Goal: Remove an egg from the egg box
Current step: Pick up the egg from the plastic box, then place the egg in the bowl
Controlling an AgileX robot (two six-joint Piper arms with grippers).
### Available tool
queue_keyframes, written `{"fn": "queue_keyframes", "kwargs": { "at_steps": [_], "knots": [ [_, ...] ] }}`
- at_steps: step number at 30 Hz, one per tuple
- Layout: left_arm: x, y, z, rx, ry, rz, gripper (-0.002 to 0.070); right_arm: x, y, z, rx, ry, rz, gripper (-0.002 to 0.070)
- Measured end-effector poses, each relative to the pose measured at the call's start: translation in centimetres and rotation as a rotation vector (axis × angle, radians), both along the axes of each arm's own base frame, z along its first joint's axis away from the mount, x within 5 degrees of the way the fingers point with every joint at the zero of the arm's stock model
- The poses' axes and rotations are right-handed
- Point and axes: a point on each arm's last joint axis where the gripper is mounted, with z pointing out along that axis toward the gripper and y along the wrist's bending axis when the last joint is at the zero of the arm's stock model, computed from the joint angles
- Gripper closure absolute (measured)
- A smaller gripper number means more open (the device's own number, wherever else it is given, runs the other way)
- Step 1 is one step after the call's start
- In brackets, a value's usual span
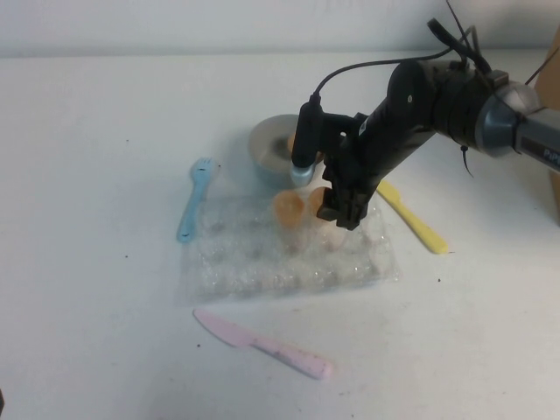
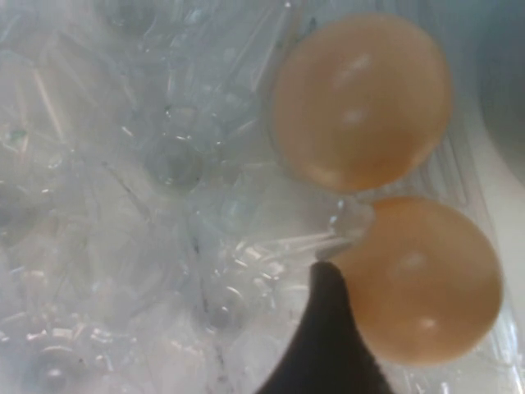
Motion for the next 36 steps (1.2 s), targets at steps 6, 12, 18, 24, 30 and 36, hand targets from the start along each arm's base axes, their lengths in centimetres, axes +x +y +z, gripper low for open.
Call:
{"fn": "queue_keyframes", "kwargs": {
  "at_steps": [6,12,18,24,30,36],
  "knots": [
    [0.0,0.0,0.0,0.000,0.000,0.000,0.0680,0.1,0.1,-0.7,-0.006,0.011,-0.001,0.0225],
    [0.0,0.0,0.0,0.000,0.000,0.000,0.0680,0.2,0.1,-0.9,-0.008,0.016,0.000,0.0249],
    [0.0,0.0,0.0,0.000,0.000,0.000,0.0680,0.1,0.2,-0.9,-0.002,0.019,0.000,0.0336],
    [0.0,0.0,0.0,0.000,0.000,0.000,0.0680,-0.2,0.5,-0.1,0.008,0.008,0.007,0.0337],
    [0.0,0.0,0.0,0.000,0.000,0.000,0.0680,-0.4,0.6,2.8,0.025,0.002,0.016,0.0337],
    [0.0,0.0,0.0,0.000,0.000,0.000,0.0680,0.1,0.9,6.1,0.115,-0.053,-0.046,0.0337]
  ]
}}
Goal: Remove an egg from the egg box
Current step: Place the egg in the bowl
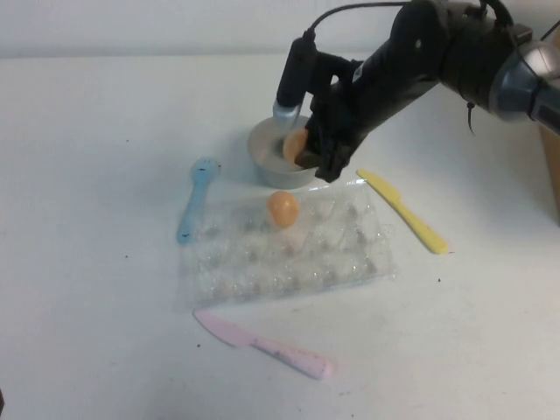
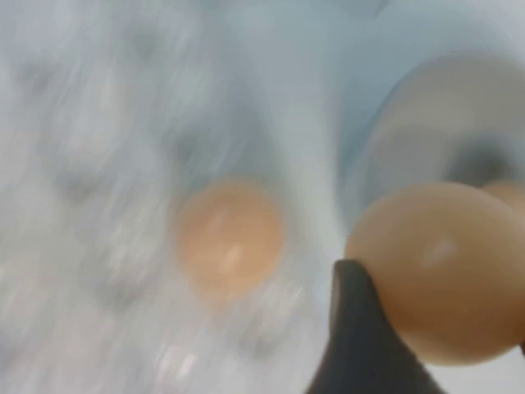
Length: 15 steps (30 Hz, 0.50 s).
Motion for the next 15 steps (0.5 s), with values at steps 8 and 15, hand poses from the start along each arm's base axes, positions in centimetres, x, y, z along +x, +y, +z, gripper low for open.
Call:
{"fn": "queue_keyframes", "kwargs": {
  "at_steps": [8,15],
  "knots": [
    [0.0,0.0,0.0,0.000,0.000,0.000,0.0680,2.3,1.5,2.0,0.332,-0.175,-0.161,0.0337],
    [0.0,0.0,0.0,0.000,0.000,0.000,0.0680,4.1,2.4,-3.0,0.334,-0.123,-0.210,0.0337]
  ]
}}
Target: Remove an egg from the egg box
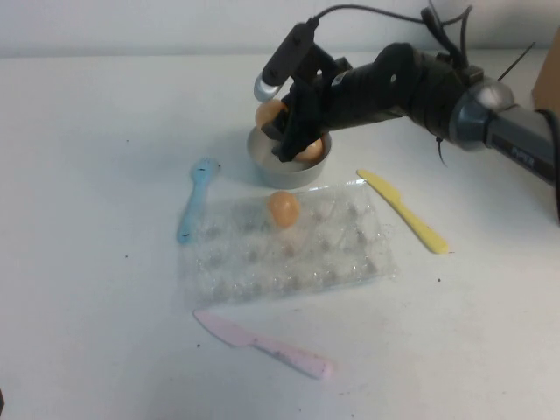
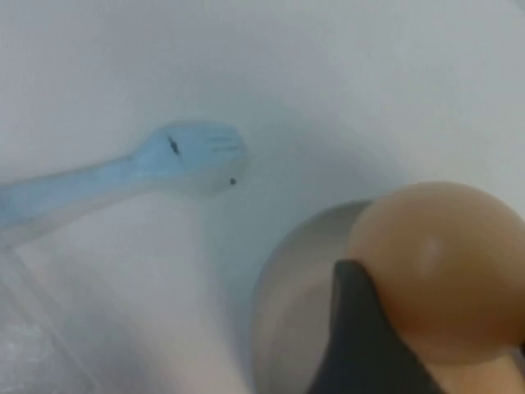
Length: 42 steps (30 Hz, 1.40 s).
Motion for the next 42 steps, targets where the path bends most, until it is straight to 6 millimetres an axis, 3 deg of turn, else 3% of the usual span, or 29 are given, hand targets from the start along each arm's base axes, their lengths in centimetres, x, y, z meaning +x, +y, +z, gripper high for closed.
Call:
{"fn": "queue_keyframes", "kwargs": {
  "at_steps": [3,7,12,18,20,22,25,28,34,42],
  "knots": [
    [0.0,0.0,0.0,0.000,0.000,0.000,0.0680,0.4,0.2,-2.2,-0.019,0.036,0.000,0.0337],
    [0.0,0.0,0.0,0.000,0.000,0.000,0.0680,0.5,0.3,-3.0,-0.024,0.047,-0.003,0.0290],
    [0.0,0.0,0.0,0.000,0.000,0.000,0.0680,0.7,0.3,-2.5,-0.016,0.029,-0.007,0.0223],
    [0.0,0.0,0.0,0.000,0.000,0.000,0.0680,0.6,0.6,0.0,0.013,0.012,0.017,0.0222],
    [0.0,0.0,0.0,0.000,0.000,0.000,0.0680,0.1,0.5,1.5,0.041,0.028,0.014,0.0256],
    [0.0,0.0,0.0,0.000,0.000,0.000,0.0680,-0.5,0.3,3.4,0.100,0.059,-0.017,0.0342],
    [0.0,0.0,0.0,0.000,0.000,0.000,0.0680,-1.6,-0.2,6.4,0.183,0.110,-0.057,0.0542],
    [0.0,0.0,0.0,0.000,0.000,0.000,0.0680,-3.1,-0.7,9.1,0.227,0.157,-0.058,0.0650],
    [0.0,0.0,0.0,0.000,0.000,0.000,0.0680,-6.5,-1.8,12.9,0.252,0.225,-0.021,0.0687],
    [0.0,0.0,0.0,0.000,0.000,0.000,0.0680,-12.6,-5.3,15.3,0.424,0.143,-0.072,0.0691]
  ]
}}
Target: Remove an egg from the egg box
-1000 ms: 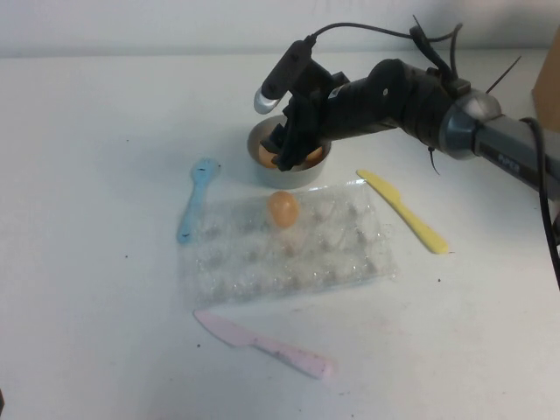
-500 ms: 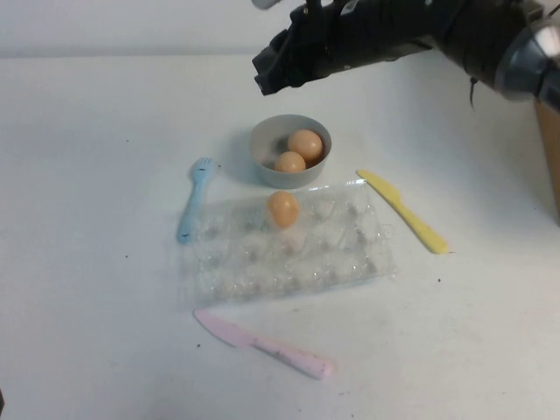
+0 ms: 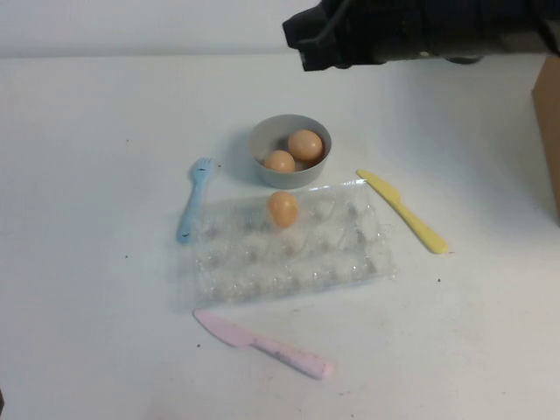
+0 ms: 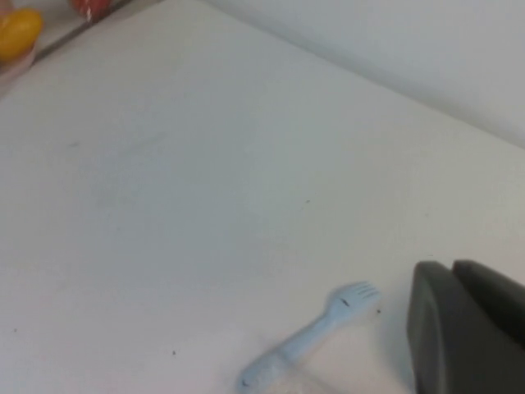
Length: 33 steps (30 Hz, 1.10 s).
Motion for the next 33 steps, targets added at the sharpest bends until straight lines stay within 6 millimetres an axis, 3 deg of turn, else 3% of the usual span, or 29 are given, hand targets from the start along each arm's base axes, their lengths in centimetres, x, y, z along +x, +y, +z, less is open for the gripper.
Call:
{"fn": "queue_keyframes", "kwargs": {
  "at_steps": [10,20,26,33],
  "knots": [
    [0.0,0.0,0.0,0.000,0.000,0.000,0.0680,-10.2,-7.1,-0.7,0.124,-0.162,-0.180,0.0691],
    [0.0,0.0,0.0,0.000,0.000,0.000,0.0680,-18.7,-11.6,-2.1,0.168,-0.265,-0.167,0.0692],
    [0.0,0.0,0.0,0.000,0.000,0.000,0.0680,-22.4,-13.6,-3.4,0.211,-0.316,-0.171,0.0692],
    [0.0,0.0,0.0,0.000,0.000,0.000,0.0680,-24.1,-15.4,-6.5,0.188,-0.363,-0.248,0.0692]
  ]
}}
